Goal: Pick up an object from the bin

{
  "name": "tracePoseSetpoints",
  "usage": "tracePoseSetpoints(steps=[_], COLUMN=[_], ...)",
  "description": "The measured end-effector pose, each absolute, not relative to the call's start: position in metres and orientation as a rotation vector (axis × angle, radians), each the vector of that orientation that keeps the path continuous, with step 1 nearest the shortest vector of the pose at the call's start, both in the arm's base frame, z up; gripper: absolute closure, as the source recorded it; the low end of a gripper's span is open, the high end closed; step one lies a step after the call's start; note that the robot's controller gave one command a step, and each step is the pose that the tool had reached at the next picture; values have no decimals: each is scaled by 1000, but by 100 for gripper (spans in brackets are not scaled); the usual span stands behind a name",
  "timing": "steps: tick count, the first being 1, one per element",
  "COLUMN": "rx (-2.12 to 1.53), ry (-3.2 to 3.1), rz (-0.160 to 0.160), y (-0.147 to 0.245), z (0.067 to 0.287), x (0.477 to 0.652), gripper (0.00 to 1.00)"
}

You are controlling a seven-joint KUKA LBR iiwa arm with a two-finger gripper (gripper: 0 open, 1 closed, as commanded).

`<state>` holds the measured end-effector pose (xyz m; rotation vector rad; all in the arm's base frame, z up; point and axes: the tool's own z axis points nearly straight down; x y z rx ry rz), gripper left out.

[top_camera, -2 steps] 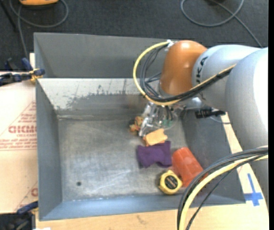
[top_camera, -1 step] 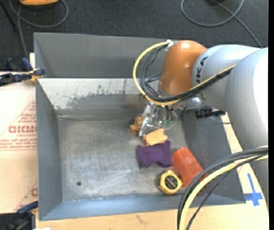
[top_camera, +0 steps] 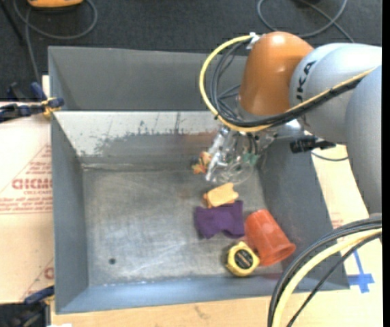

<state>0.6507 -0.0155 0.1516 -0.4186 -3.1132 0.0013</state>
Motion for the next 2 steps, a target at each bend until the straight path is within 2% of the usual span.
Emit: tracePoseSetpoints(steps=[1, 2], rx=[-413, -414], ry=[-3128, -3109], rz=[-1, 1], y=[-14, -15], z=[174, 205], x=[655, 644], gripper=[100, 100])
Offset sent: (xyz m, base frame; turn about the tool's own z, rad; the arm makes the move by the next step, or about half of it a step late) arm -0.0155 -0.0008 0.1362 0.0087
